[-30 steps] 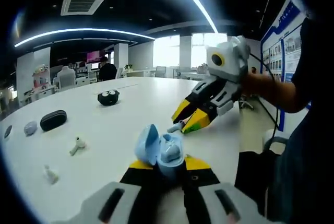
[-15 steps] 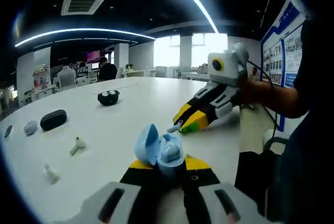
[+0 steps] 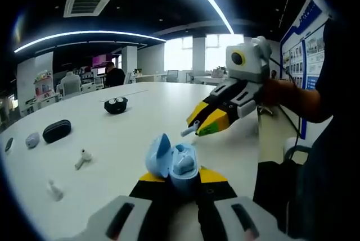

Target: Pick up the earbuds from the table and place the earbuds into the earbud case

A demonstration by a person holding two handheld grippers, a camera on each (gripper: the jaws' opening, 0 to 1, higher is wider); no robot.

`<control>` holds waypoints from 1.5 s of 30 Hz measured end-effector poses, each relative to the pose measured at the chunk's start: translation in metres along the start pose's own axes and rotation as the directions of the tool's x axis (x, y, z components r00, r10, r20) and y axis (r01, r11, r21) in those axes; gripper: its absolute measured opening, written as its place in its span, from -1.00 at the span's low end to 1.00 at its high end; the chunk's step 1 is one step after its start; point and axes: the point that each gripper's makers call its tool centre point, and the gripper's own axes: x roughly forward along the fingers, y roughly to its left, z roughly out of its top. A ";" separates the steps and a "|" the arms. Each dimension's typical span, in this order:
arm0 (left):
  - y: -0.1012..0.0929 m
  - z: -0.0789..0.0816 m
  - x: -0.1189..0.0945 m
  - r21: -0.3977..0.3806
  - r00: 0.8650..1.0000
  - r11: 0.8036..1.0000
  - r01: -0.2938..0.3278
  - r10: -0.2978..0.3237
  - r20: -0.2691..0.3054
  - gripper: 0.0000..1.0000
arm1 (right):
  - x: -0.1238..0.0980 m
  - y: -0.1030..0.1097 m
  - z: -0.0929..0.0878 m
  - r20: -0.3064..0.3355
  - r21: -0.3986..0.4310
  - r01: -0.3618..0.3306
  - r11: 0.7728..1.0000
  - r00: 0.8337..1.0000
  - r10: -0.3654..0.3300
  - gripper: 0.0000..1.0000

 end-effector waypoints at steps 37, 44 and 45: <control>-0.007 0.008 0.010 0.322 0.975 0.947 -0.026 0.095 -0.202 -0.62 | -0.002 0.028 0.011 -0.241 -0.265 -0.101 0.959 0.970 0.036 -0.78; -0.007 0.008 0.010 0.349 0.972 0.937 -0.026 0.106 -0.212 -0.62 | 0.000 0.027 0.008 -0.279 -0.298 -0.114 0.948 0.960 0.028 -0.78; -0.007 0.008 0.011 0.354 0.971 0.935 -0.026 0.108 -0.213 -0.62 | 0.000 0.026 0.008 -0.284 -0.304 -0.116 0.946 0.958 0.026 -0.78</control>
